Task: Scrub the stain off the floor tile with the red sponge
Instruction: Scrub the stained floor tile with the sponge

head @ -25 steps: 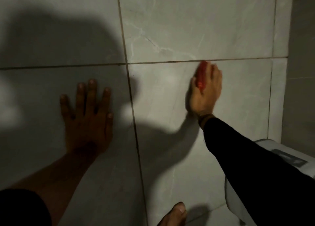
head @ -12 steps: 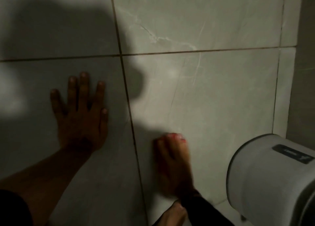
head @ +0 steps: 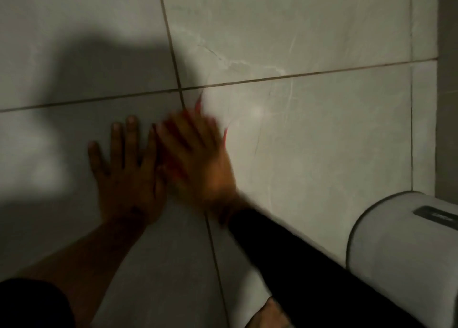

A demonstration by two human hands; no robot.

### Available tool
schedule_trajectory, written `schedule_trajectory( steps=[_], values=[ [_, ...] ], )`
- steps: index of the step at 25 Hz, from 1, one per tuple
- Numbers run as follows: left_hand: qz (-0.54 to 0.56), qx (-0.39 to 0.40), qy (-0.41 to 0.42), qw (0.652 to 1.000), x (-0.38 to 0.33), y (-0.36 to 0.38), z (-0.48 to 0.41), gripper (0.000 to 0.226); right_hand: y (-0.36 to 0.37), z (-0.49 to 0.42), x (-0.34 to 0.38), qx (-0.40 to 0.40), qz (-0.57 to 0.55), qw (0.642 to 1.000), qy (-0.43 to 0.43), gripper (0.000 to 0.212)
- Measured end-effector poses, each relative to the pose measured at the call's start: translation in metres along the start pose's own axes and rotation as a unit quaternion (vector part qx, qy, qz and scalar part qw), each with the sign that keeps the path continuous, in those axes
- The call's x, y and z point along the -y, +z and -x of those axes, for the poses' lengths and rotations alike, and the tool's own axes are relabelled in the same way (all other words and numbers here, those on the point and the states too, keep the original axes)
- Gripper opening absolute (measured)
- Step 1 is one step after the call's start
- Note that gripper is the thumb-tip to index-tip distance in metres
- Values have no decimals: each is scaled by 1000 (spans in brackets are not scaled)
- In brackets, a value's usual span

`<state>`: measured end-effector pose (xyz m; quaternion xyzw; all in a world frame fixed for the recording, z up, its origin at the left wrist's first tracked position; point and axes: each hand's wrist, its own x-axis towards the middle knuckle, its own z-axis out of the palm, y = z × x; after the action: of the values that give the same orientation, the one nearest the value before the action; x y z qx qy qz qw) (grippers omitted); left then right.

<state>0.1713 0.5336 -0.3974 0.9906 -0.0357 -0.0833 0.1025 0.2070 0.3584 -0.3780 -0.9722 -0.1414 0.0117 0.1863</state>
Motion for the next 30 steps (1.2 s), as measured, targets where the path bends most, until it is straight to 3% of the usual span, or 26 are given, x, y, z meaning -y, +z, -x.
schedule_trajectory(
  steps=[3, 5, 8, 11, 14, 16, 17, 18, 20, 22, 24, 25, 27, 30],
  values=[
    [2, 1, 2, 1000, -2, -2, 1, 75, -21, 140, 15, 140, -10, 990, -18, 57],
    [-3, 1, 5, 1000, -1, -1, 2, 74, -36, 164, -29, 166, 14, 986, -2, 50],
    [-11, -3, 14, 1000, 0, 2, 1, 72, -53, 105, -97, 62, 55, 983, 167, 65],
    [-9, 3, 1, 1000, -3, -1, 2, 70, -61, 6, -117, -17, 3, 955, 295, 74],
    [-15, 60, 10, 998, -11, -29, 2, 70, -58, -7, -72, 52, -39, 970, 234, 69],
    [3, 149, -2, 989, -17, -60, 1, 70, -70, 37, -30, 110, -105, 965, 211, 55],
    [53, 207, -28, 977, -24, -77, 2, 69, -82, 64, -10, 117, -204, 940, 245, 49],
    [115, 267, -60, 955, -38, -93, 6, 66, -98, 88, 9, 113, -328, 883, 316, 45],
    [204, 368, -104, 901, -86, -134, 31, 65, -149, 127, 37, 76, -552, 686, 467, 41],
    [296, 415, -110, 853, -143, -180, 64, 72, -204, 170, 52, 4, -647, 542, 536, 33],
    [391, 446, -121, 796, -203, -227, 98, 80, -271, 208, 58, -67, -695, 444, 562, 25],
    [409, 464, -123, 776, -236, -247, 113, 67, -305, 228, 54, -110, -700, 403, 579, 20],
    [411, 486, -96, 765, -293, -279, 132, 25, -360, 265, 40, -198, -690, 340, 608, 12],
    [382, 495, -16, 780, -396, -311, 143, 42, -435, 323, 1, -291, -702, 258, 596, 44]
  ],
)
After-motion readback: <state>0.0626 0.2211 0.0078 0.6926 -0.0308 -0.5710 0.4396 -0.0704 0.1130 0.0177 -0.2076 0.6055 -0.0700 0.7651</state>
